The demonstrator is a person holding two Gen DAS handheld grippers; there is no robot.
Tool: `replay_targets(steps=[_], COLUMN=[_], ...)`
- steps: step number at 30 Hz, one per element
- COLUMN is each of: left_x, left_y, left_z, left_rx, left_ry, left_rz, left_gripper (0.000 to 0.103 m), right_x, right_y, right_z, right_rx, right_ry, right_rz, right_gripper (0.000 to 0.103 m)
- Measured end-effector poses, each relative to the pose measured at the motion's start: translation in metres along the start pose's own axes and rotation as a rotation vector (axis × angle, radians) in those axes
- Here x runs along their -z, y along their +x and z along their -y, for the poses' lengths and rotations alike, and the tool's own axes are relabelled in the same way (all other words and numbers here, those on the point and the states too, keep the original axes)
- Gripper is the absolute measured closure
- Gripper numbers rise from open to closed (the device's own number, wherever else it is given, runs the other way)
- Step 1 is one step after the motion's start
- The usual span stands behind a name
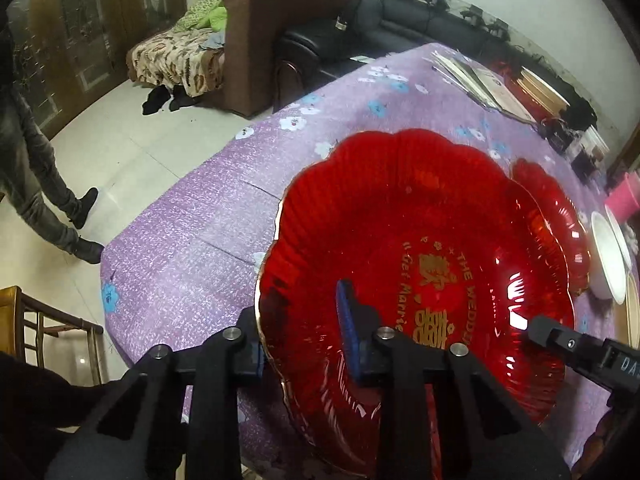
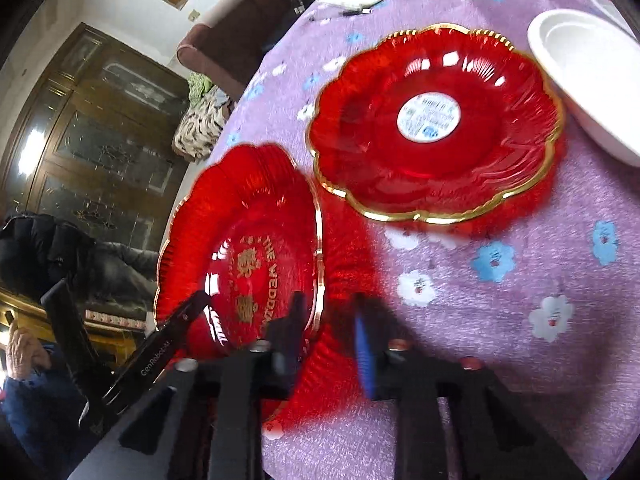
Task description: Organize plates and bowls
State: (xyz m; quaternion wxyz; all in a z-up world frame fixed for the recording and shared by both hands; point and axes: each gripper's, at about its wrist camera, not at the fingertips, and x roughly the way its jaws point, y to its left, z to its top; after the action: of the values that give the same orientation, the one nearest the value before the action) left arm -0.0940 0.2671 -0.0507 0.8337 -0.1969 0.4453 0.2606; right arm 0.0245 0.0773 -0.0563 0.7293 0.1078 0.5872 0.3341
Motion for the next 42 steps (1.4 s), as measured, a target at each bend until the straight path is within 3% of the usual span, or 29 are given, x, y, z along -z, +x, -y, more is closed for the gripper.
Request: replay_targets(steps=[3, 12, 21, 27, 29, 31, 33, 38, 42], left_x=[-0.003, -0.014, -0.005, -0.003, -0.002, -0.003, -0.005, -0.018, -0.029], left_y=[-0.006, -0.041, -0.009, 0.000, -0.004, -0.012, -0.022, -0.049, -0.065], left_z=[-0.006, -0.009, -0.011, -0.014, -0.014, -0.016, -0.019, -0.008, 0.025], left_rx=[0.024, 0.032, 0.016, 0.003, -0.001, -0.008, -0.001, 0.047, 0.148], left_ry=[-0.034, -0.056, -0.062, -0.067, -0.075, -0.093, -0.119, -0.136, -0.067], left_rz=[0.015, 0.124, 0.037, 0.008, 0.019, 0.046, 0.079, 0.152, 0.165], left_gripper=[0.083, 0.083, 0.082, 0.080, 0.073, 0.058, 0.041, 0.027, 0.026], right_x=[0.002, -0.008, -0.004, -0.001, -0.001, -0.001, 0.002, 0.007, 0.007], right_y=[-0.003, -0.029, -0.011, -0.005, -0.005, -0.010, -0.020, -0.051, -0.076], right_z=[-0.013, -0.036, -0.028, -0.025, -0.026, -0.024, -0.022, -0.002, 0.028], right_rx=[0.065, 0.010, 0.025, 0.016, 0.017, 0.004, 0.005, -0.008, -0.037], right_ry=[-0.056, -0.114, -0.096, -0.096, -0.105, -0.102, -0.101, -0.055, 0.051], right_rz=[0.030, 0.120, 0.065, 0.040, 0.038, 0.048, 0.076, 0.148, 0.214], right_gripper=[0.092, 0.092, 0.092, 0.083, 0.076, 0.061, 0.055, 0.045, 0.033])
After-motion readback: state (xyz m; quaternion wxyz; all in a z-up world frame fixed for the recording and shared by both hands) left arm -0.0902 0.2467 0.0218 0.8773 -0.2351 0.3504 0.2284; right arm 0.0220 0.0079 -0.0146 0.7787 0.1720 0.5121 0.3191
